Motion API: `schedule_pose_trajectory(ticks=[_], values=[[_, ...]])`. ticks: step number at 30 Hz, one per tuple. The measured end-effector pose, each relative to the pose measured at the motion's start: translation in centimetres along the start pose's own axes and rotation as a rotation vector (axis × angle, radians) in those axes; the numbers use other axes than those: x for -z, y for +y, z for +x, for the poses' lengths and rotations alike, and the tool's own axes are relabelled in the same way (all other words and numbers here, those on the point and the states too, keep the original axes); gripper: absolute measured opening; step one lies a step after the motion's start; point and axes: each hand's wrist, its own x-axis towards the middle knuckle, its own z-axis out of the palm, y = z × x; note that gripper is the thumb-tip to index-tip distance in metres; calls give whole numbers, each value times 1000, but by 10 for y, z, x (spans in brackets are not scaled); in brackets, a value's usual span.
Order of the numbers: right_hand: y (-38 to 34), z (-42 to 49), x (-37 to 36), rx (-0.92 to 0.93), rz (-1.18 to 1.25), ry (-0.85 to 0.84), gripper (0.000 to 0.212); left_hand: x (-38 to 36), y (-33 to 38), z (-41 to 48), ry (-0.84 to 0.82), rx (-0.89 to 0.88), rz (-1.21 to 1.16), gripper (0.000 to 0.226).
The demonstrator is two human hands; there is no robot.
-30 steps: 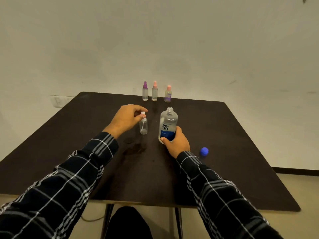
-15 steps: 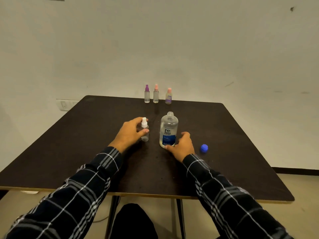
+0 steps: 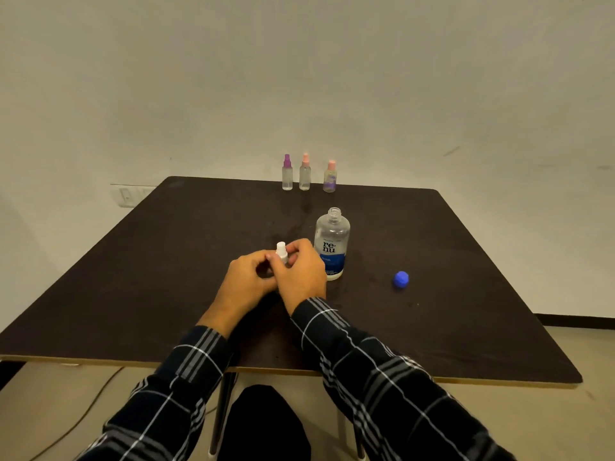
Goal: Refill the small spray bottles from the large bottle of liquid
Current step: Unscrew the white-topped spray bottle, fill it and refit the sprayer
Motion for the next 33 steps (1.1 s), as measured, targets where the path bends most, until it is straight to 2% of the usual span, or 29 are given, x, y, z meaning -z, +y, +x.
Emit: schedule_pose_trajectory(ticks=[3, 8, 11, 14, 17, 19, 22, 25, 26, 30, 31, 33], values=[[3, 2, 2, -57, 24, 24, 29, -3, -3, 1, 1, 6, 5, 35], [7, 4, 8, 40, -2, -44, 15, -3, -5, 1, 10, -39, -5, 33], [5, 4, 12, 89, -11, -144, 34, -1, -4, 1, -4, -51, 1, 33], [6, 1, 12, -10, 82, -105, 44, -3, -6, 1, 3, -35, -7, 32], [7, 3, 12, -13, 67, -57, 30, -4, -8, 1, 18, -38, 4, 36], [6, 3, 12, 31, 68, -101, 21, -3, -9, 1, 33, -36, 4, 37], [5, 1, 14, 50, 122, -230, 40, -4, -8, 1, 39, -44, -14, 38], [4, 1, 13, 30, 14, -206, 62, -7, -6, 0, 50, -12, -46, 41], [2, 2, 13, 2, -5, -169, 61, -7, -7, 0, 54, 3, -55, 42], [-5, 4, 13, 23, -72, -104, 28, -6, -6, 0, 50, -7, -34, 36], [-5, 4, 13, 54, -71, -120, 25, -6, -6, 0, 51, -9, -28, 36], [-5, 3, 13, 86, -47, -169, 35, -6, -4, 1, 48, -5, -24, 40]])
